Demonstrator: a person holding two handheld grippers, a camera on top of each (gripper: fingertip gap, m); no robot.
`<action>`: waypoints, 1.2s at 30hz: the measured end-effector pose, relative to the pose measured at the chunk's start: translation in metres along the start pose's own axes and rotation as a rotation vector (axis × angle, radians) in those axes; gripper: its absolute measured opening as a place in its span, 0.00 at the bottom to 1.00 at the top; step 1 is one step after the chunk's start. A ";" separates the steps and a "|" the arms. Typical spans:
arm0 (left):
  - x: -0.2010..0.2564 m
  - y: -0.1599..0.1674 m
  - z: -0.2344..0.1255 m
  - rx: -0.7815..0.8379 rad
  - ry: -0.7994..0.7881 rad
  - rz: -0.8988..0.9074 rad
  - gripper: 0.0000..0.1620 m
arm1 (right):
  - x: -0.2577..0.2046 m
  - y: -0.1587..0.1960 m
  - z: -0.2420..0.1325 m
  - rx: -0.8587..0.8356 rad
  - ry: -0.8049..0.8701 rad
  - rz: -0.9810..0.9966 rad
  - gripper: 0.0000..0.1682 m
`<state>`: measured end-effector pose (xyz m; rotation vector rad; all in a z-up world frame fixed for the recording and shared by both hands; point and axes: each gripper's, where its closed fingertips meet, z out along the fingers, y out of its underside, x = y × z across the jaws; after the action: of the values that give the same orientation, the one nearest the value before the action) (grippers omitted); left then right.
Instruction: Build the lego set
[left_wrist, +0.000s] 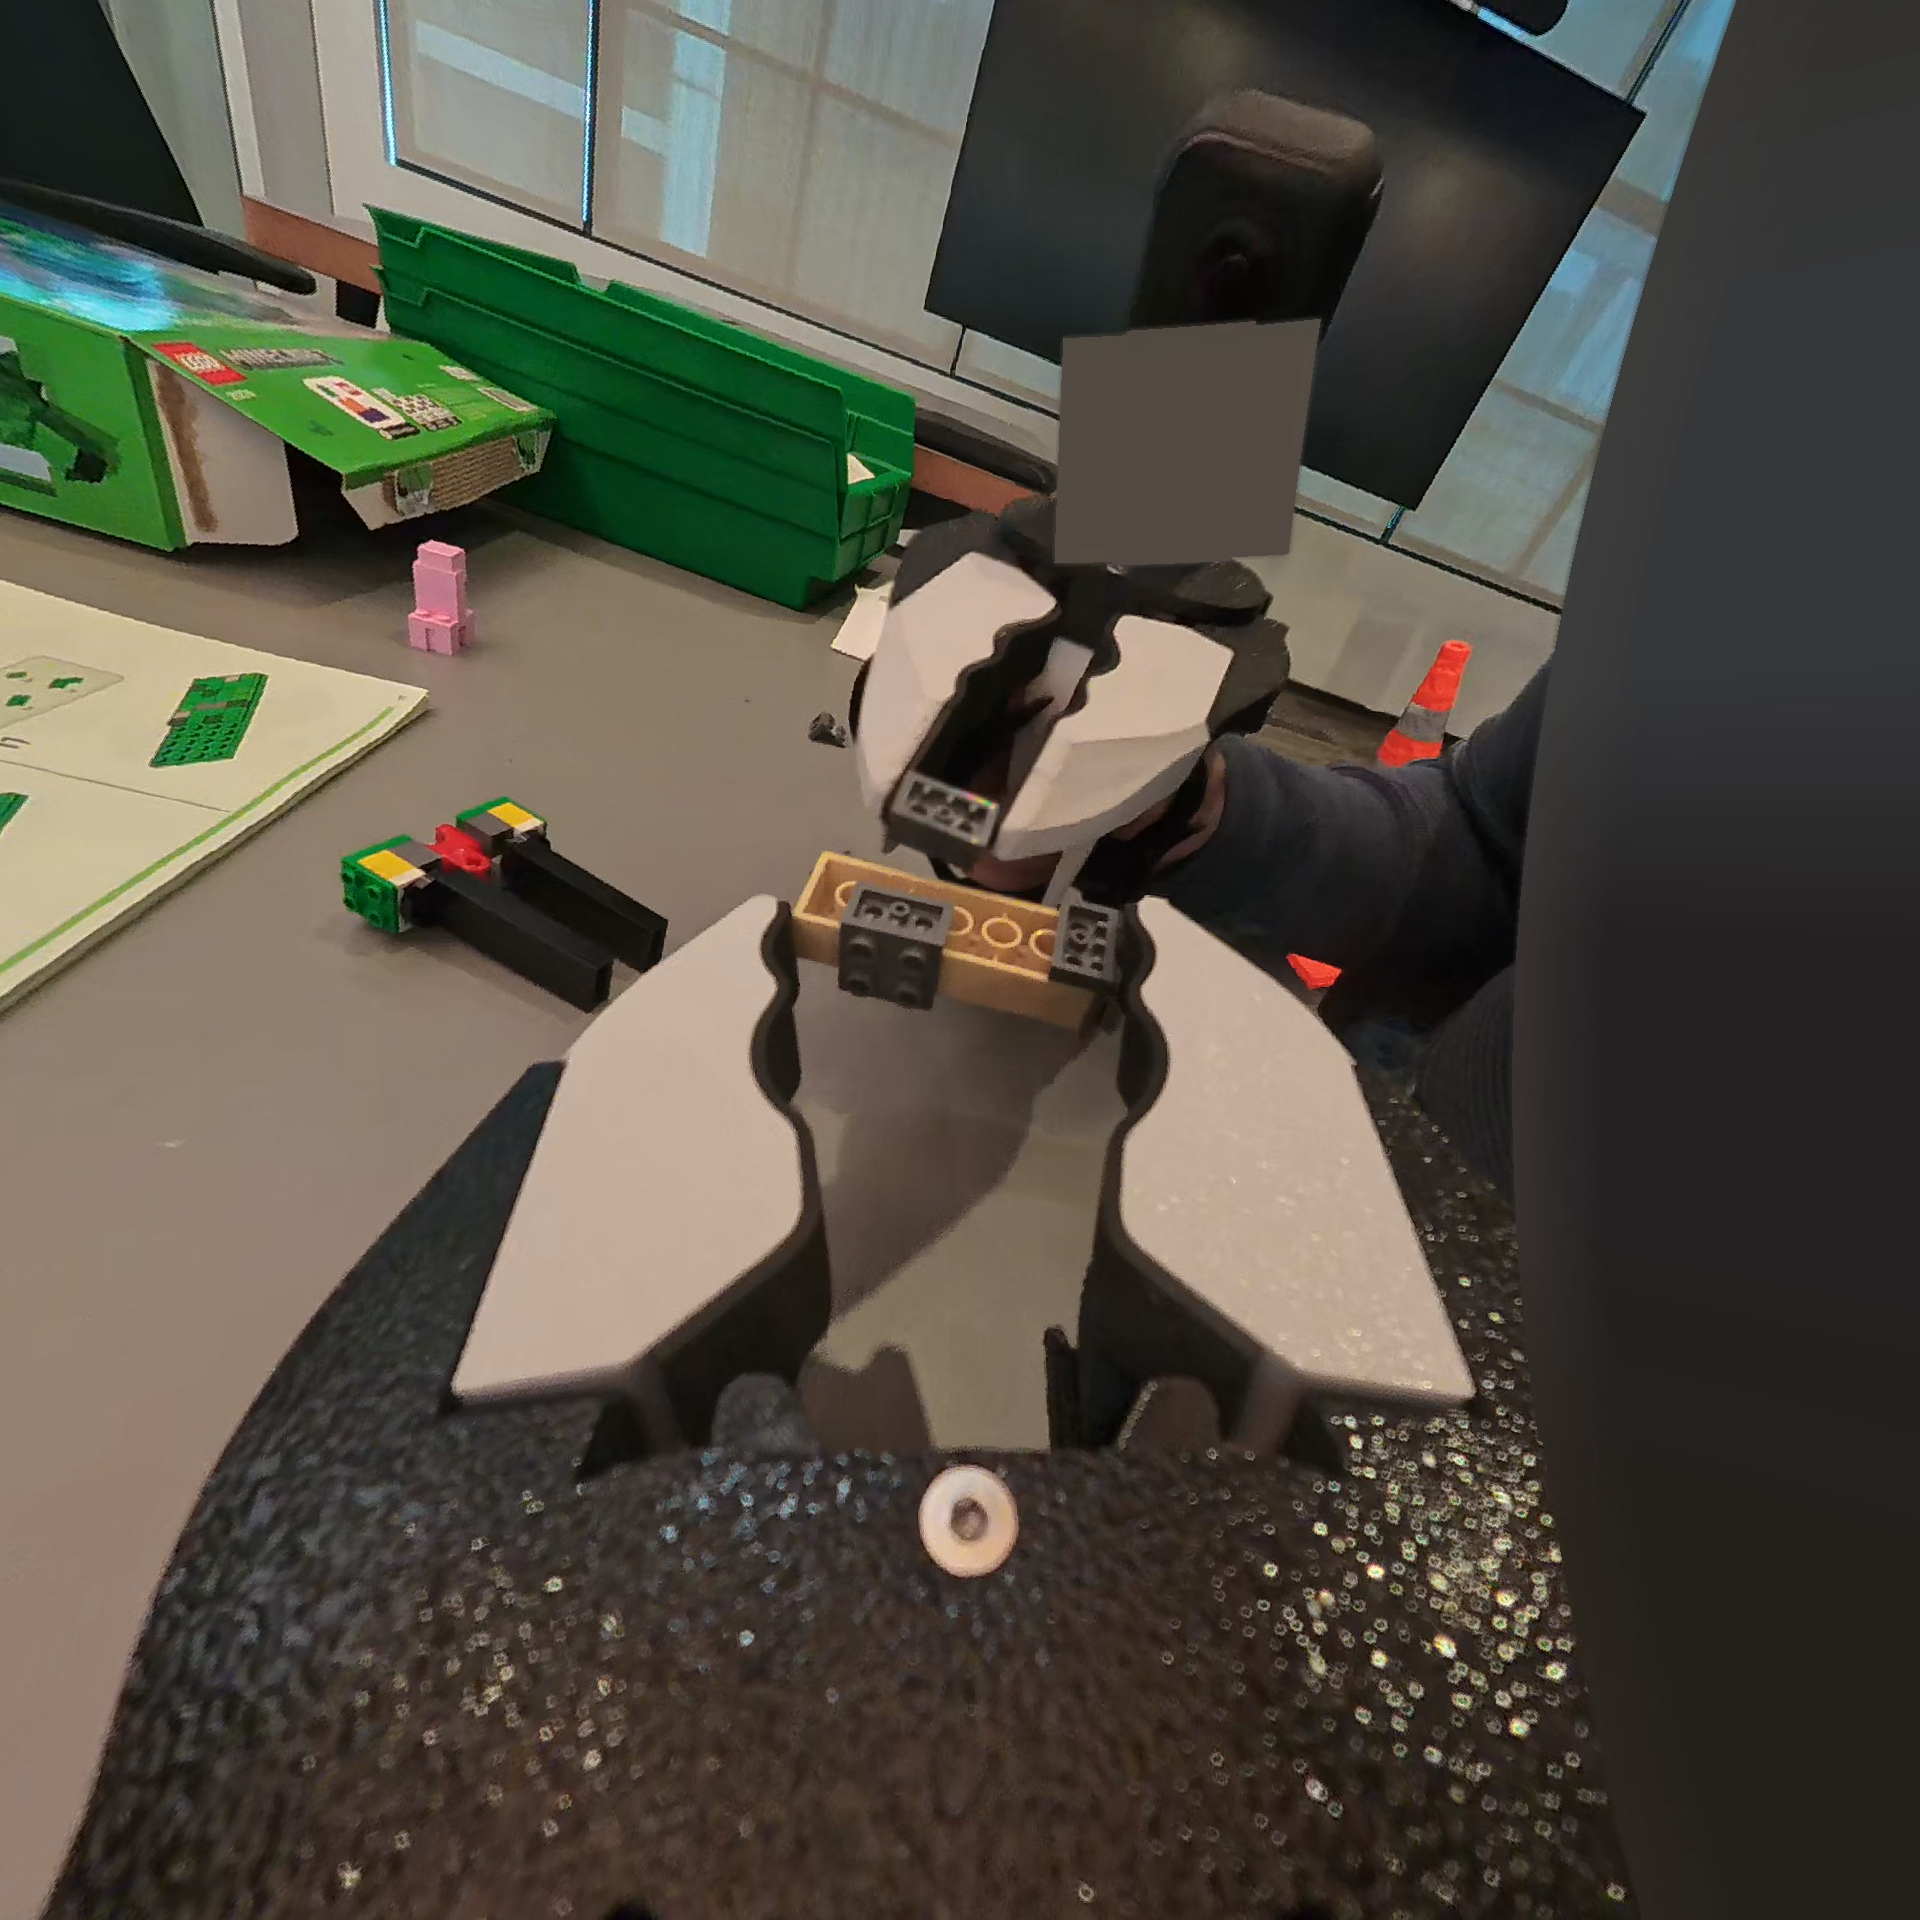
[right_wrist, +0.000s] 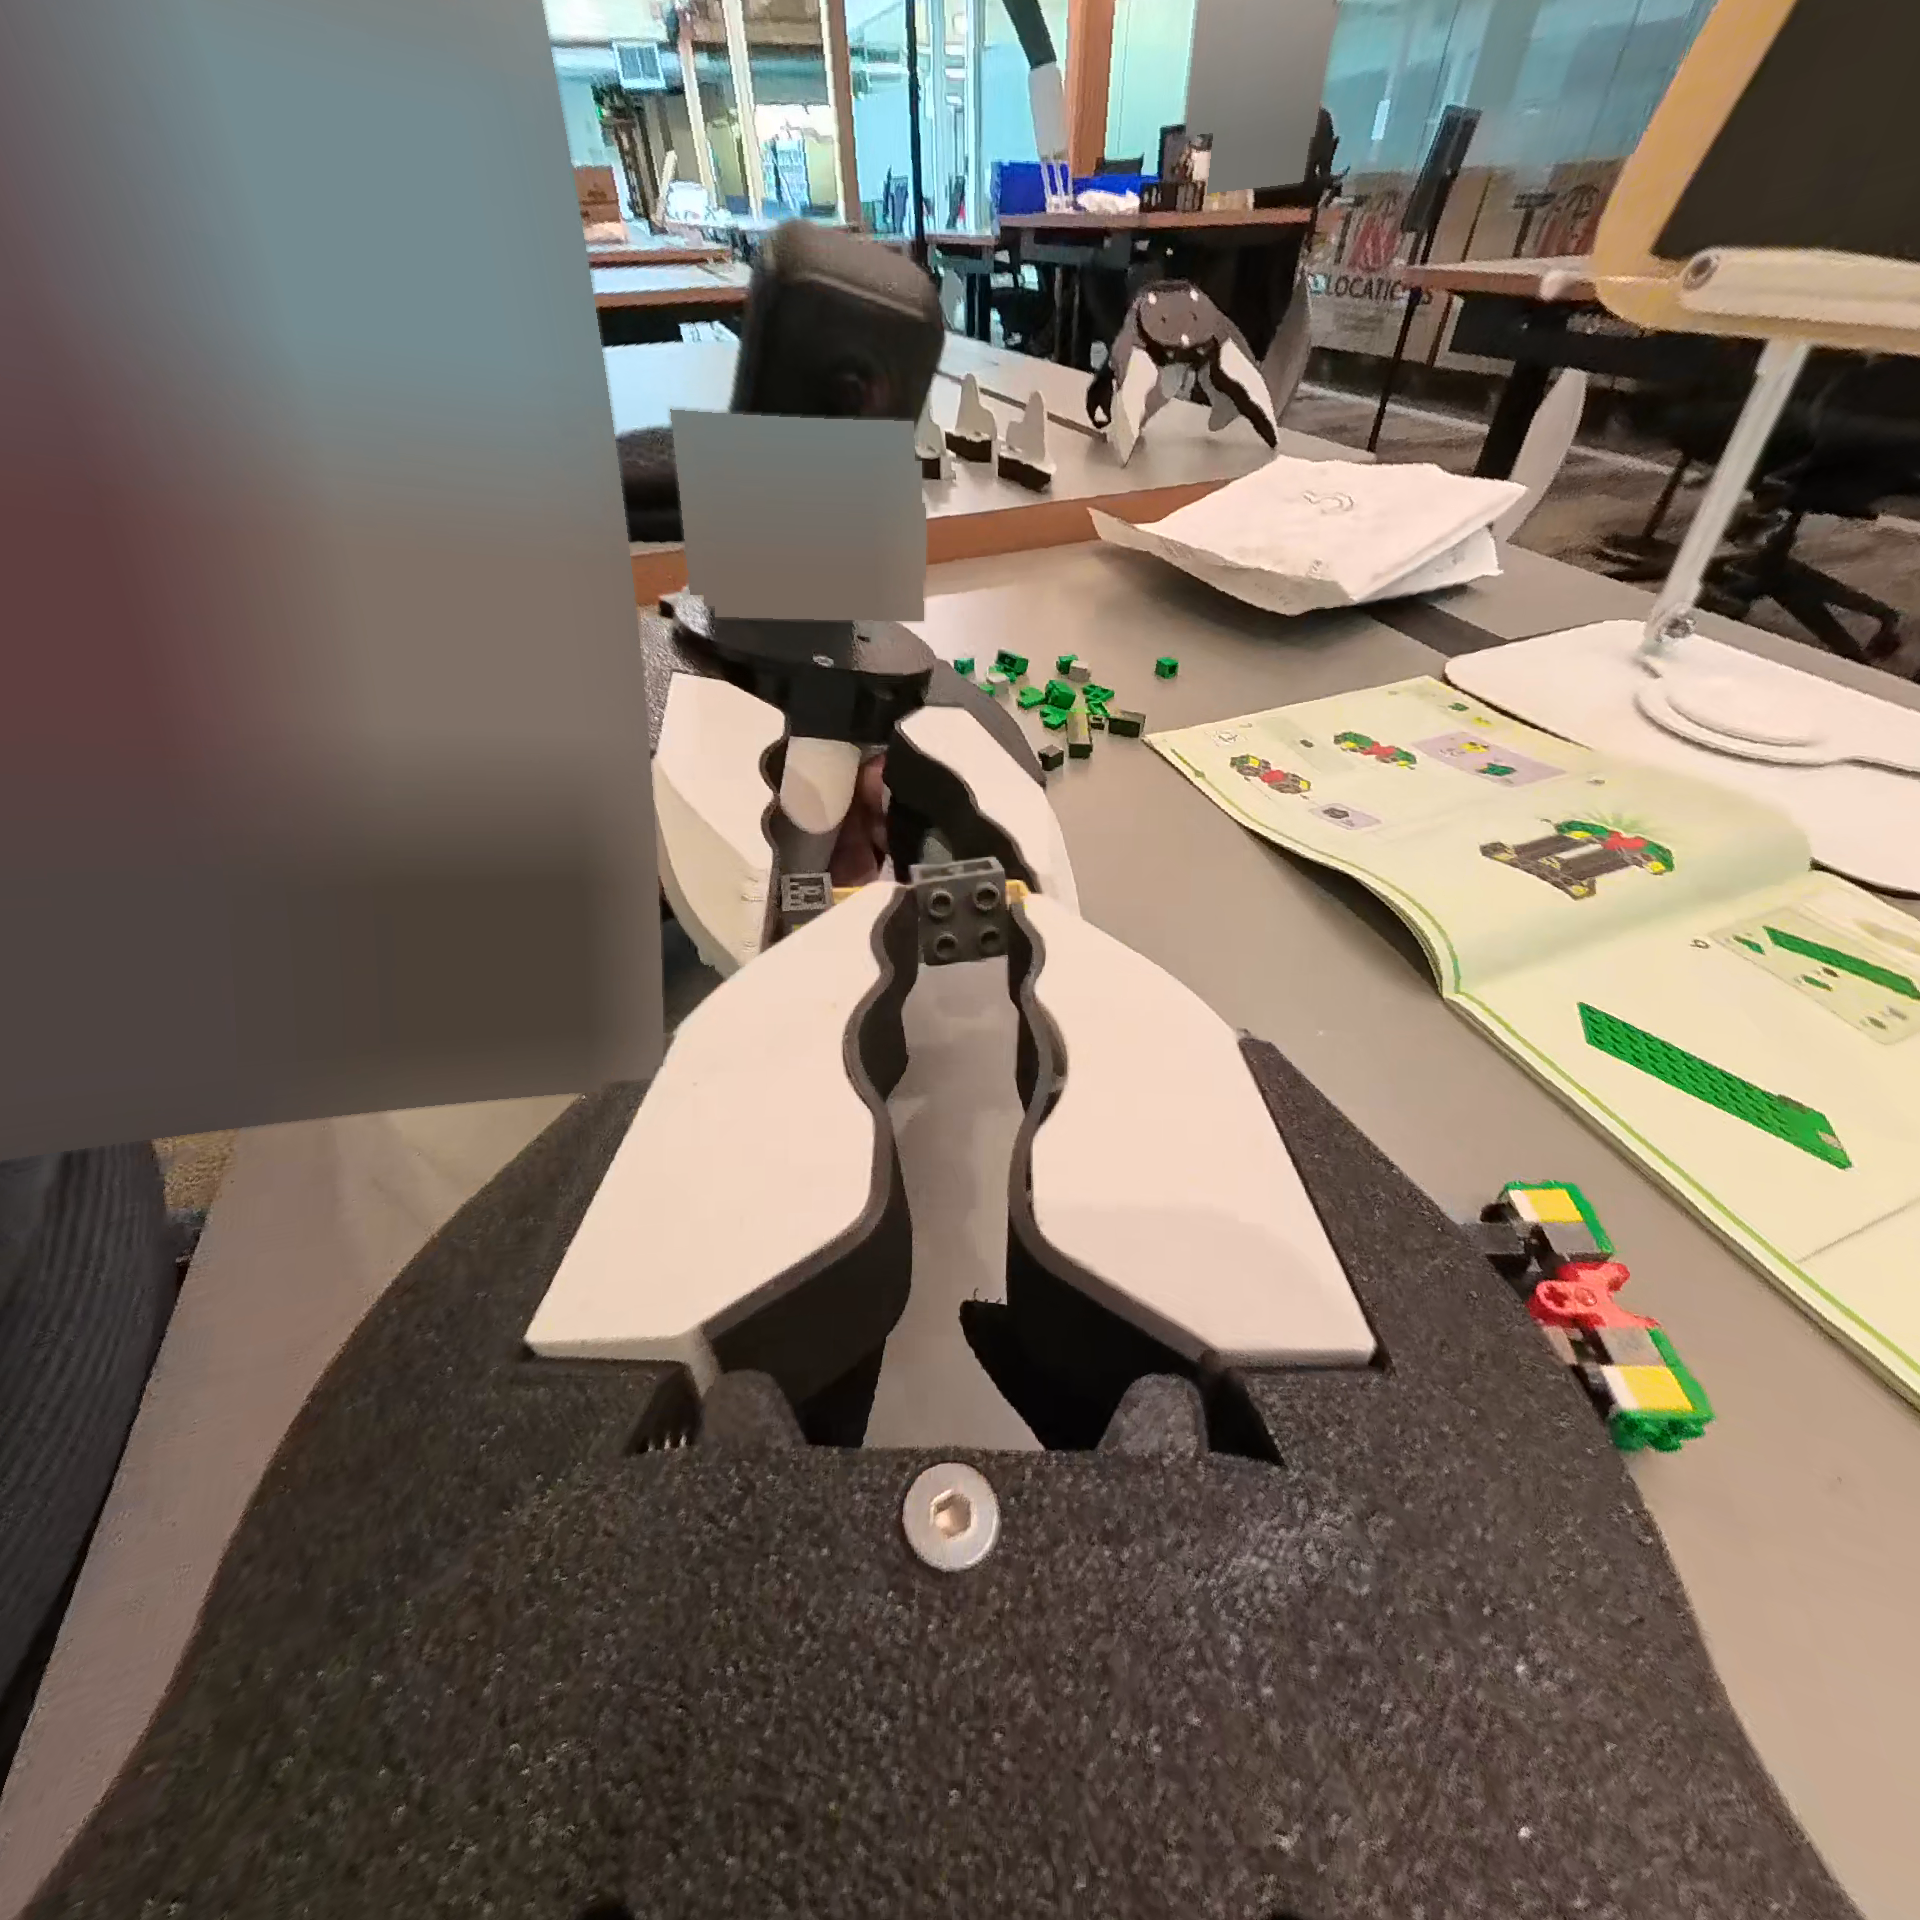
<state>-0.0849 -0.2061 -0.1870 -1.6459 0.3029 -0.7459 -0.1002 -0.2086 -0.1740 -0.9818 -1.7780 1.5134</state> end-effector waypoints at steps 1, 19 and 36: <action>0.000 -0.001 0.000 0.005 0.002 0.001 0.36 | 0.001 0.001 0.001 -0.019 0.009 -0.001 0.09; 0.005 -0.005 0.002 0.051 0.031 -0.010 0.36 | -0.002 0.003 0.001 -0.118 -0.015 0.089 0.09; 0.001 -0.006 0.000 0.060 0.015 -0.033 0.36 | 0.031 0.097 -0.033 -0.728 0.155 0.127 0.09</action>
<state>-0.0851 -0.2056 -0.1806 -1.5930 0.2625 -0.7855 -0.0748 -0.1571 -0.2647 -1.5256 -2.2246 0.8061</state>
